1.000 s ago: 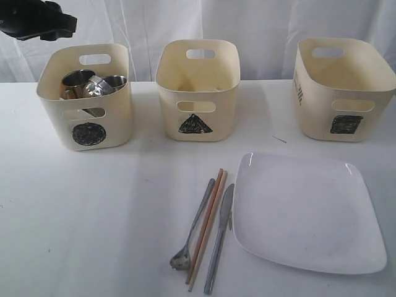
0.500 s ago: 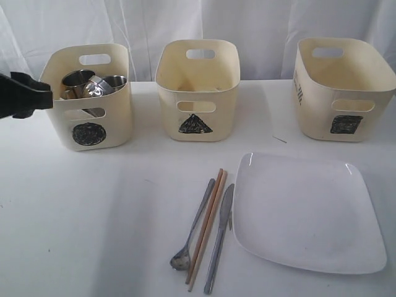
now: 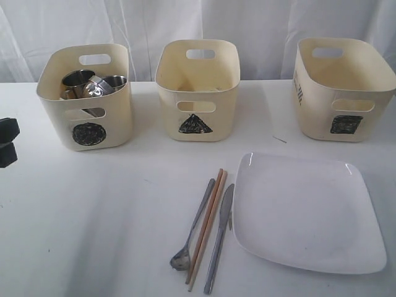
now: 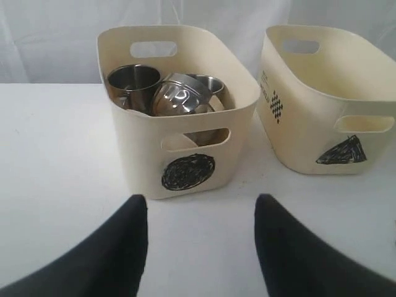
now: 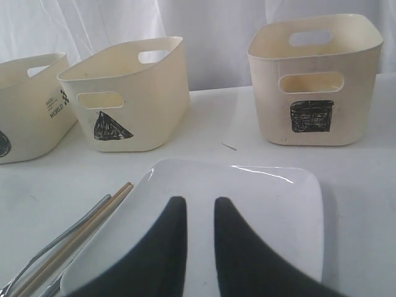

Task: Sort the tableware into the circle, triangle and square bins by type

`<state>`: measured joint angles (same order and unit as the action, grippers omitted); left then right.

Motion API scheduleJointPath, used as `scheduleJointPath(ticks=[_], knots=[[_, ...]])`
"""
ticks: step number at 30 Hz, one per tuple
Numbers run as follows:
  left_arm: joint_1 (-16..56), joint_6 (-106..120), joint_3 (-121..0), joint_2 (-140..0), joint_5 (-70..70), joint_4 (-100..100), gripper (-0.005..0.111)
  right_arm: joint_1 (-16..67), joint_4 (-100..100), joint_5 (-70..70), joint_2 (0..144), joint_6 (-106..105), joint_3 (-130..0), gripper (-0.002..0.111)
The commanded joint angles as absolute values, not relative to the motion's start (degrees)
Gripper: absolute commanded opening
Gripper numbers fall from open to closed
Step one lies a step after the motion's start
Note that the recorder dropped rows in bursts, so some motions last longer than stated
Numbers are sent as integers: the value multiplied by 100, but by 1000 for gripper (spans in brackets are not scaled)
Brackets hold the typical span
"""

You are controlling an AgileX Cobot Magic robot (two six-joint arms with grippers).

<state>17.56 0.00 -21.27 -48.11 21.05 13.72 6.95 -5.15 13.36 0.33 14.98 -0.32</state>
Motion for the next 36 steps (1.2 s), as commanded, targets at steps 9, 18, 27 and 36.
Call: scheduleJointPath(ticks=[9, 18, 27, 36], knots=[[1798, 0, -2042, -4671, 1692, 1022, 56, 680, -539, 1316, 0, 1516, 0, 16], [1798, 0, -1526, -4664, 2940, 325, 56, 680, -539, 1316, 0, 1516, 0, 16], [1808, 0, -981, -3987, 2214, 247, 56, 680, -539, 1316, 0, 1516, 0, 16], [1808, 0, -580, -2649, 1835, -163, 56, 680, -539, 1316, 0, 1516, 0, 16]])
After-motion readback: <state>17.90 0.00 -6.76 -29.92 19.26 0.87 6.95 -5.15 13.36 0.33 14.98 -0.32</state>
